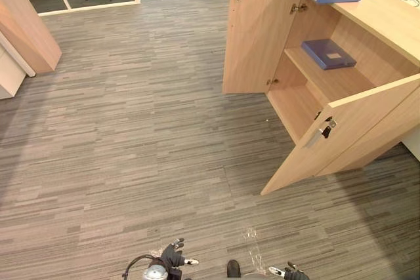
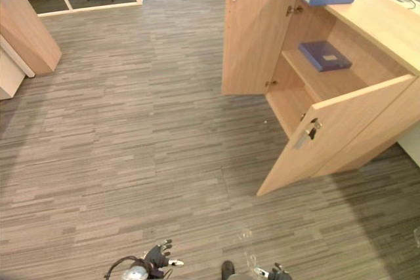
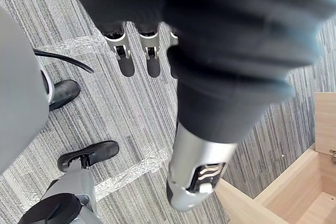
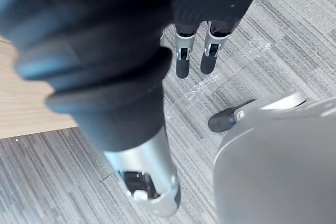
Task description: Walk over to the cabinet, pick up the folder, carry it to the office cabinet, place the folder inside the office cabinet, then close the office cabinet door
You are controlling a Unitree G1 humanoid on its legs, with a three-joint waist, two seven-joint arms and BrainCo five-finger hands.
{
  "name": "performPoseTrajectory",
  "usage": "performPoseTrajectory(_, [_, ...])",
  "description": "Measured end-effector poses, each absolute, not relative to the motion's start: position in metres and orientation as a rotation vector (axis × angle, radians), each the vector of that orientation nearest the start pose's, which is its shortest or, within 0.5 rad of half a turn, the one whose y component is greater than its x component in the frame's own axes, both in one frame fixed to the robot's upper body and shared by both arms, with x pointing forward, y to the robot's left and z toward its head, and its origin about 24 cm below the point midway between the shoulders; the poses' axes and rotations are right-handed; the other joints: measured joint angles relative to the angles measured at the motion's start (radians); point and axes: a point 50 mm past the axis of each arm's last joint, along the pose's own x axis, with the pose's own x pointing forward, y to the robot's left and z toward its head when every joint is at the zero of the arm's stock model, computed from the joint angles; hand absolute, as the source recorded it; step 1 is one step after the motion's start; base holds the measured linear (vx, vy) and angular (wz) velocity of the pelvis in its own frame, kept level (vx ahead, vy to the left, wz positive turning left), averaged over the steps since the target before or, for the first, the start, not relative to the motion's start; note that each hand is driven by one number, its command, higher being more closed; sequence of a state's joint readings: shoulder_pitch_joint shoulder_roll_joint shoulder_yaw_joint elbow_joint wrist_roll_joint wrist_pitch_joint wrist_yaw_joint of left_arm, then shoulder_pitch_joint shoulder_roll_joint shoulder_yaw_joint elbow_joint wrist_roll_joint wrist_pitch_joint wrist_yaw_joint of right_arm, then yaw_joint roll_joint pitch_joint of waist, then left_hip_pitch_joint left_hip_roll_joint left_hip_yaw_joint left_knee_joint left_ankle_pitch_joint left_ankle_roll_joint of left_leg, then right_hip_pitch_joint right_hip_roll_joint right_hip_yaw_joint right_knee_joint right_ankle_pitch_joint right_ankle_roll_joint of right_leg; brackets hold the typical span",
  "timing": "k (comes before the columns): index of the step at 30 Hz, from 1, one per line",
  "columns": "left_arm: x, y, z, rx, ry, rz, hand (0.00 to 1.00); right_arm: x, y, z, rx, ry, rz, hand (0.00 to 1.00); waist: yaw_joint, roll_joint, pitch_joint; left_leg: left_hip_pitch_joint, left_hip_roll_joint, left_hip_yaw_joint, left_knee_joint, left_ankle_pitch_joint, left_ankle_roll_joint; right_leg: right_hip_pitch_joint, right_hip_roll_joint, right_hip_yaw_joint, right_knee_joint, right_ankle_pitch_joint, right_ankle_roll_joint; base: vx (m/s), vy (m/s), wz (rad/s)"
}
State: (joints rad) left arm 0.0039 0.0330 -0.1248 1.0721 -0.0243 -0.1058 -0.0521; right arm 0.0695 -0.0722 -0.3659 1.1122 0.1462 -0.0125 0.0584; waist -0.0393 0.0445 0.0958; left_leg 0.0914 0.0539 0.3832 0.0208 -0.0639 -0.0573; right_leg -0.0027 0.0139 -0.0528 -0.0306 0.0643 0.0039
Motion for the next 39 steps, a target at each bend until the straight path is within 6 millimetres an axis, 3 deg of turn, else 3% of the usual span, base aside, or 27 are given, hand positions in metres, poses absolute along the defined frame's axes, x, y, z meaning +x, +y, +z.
performPoseTrajectory(3, [0.133,0.143,-0.153,0.002,0.964,-0.111,0.0,0.086,-0.216,-0.163,0.309,1.074,-0.428,0.0,0.0,0.012,0.015,0.0,0.002,0.001,0.0,0.0,-0.001,0.001,0.001,-0.002,-0.001,0.0,0.0,-0.05,-0.035,0.01])
performPoseTrajectory(11, [0.132,0.141,-0.153,-0.011,0.966,-0.116,0.0,0.092,-0.208,-0.162,0.343,1.054,-0.418,0.0,0.001,0.012,0.018,0.003,0.002,0.002,-0.011,0.007,0.005,0.003,0.0,-0.007,-0.002,0.0,0.0,-0.06,-0.021,0.02])
performPoseTrajectory(29, [0.144,0.134,-0.148,0.162,0.899,-0.223,0.0,0.096,-0.203,-0.162,0.351,1.046,-0.412,0.0,-0.001,0.003,0.022,0.021,-0.001,-0.008,-0.038,0.02,-0.002,0.021,0.0,-0.03,-0.013,-0.006,0.008,-0.03,-0.018,0.03])
performPoseTrajectory(39, [0.144,0.133,-0.148,0.19,0.896,-0.254,0.0,0.097,-0.2,-0.162,0.357,1.046,-0.411,0.0,-0.003,-0.016,0.031,0.015,-0.008,-0.013,-0.038,0.023,0.003,0.019,-0.01,-0.05,-0.006,-0.006,0.007,-0.06,-0.014,0.04])
